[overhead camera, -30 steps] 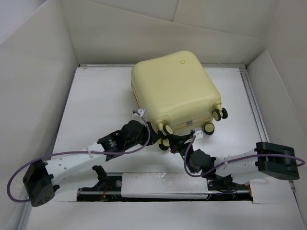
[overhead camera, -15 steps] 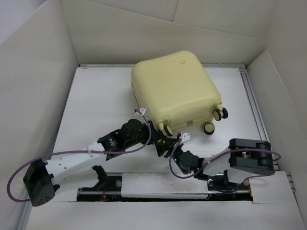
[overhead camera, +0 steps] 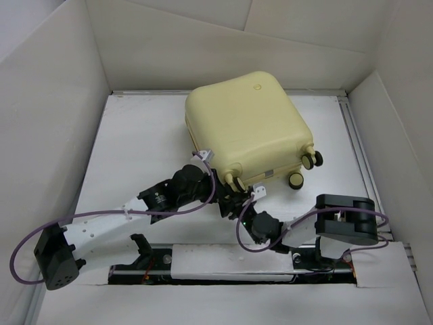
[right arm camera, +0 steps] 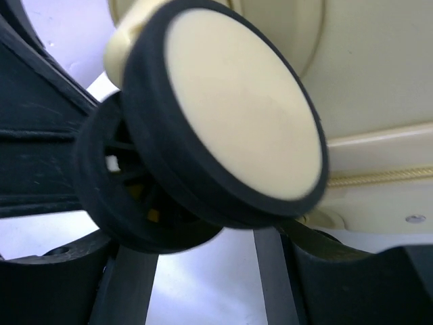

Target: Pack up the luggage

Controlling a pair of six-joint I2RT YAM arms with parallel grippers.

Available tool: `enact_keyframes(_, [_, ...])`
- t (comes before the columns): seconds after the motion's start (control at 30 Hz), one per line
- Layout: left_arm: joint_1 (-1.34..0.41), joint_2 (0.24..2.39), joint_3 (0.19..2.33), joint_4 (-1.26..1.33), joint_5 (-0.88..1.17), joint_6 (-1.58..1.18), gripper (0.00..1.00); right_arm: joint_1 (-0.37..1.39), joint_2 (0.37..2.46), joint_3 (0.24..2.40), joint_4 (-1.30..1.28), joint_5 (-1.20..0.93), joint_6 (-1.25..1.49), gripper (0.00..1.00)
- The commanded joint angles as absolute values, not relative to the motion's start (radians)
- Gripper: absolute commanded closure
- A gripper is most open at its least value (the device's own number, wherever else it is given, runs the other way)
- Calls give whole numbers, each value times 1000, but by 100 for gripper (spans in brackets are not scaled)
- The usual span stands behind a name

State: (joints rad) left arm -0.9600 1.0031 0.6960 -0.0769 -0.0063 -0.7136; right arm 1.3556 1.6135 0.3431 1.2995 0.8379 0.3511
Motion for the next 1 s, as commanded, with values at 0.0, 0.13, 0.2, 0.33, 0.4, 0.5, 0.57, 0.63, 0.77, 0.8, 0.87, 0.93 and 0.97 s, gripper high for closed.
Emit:
enact_keyframes(0.0, [-963, 1005, 773, 61, 14, -710, 84, 1336, 1631, 313, 1417, 942, 370, 40])
enact_keyframes(0.13, [-963, 1026, 793, 71, 34, -710, 85, 1324, 1667, 342, 1401, 934, 370, 56])
enact_keyframes(0.2, [-963, 1026, 793, 71, 34, -710, 87, 1313, 1686, 365, 1391, 934, 370, 60])
enact_keyframes(0.33, [-963, 1026, 802, 80, 34, -710, 88, 1313, 1739, 354, 1550, 992, 348, 70])
enact_keyframes(0.4, [-963, 1026, 811, 80, 34, -701, 89, 1313, 1767, 354, 1624, 1006, 308, 75])
enact_keyframes(0.5, [-963, 1037, 822, 71, 44, -701, 89, 1313, 1790, 354, 1742, 1037, 253, 88])
enact_keyframes(0.57, [-963, 1048, 833, 71, 44, -701, 90, 1313, 1804, 354, 1814, 1037, 224, 92])
enact_keyframes(0.63, [-963, 1048, 833, 60, 44, -692, 90, 1313, 1804, 364, 1802, 1025, 207, 97])
enact_keyframes(0.77, [-963, 1057, 833, 60, 44, -692, 91, 1322, 1795, 364, 1813, 993, 198, 100])
enact_keyframes(0.8, [-963, 1057, 842, 60, 44, -683, 91, 1334, 1784, 364, 1813, 992, 187, 100])
enact_keyframes(0.87, [-963, 1069, 851, 70, 44, -683, 93, 1359, 1773, 364, 1813, 992, 161, 100])
enact_keyframes(0.93, [-963, 1094, 861, 71, 44, -683, 93, 1393, 1754, 351, 1813, 1012, 140, 100])
enact_keyframes(0.97, [-963, 1103, 870, 71, 44, -674, 94, 1408, 1744, 336, 1813, 1012, 140, 100])
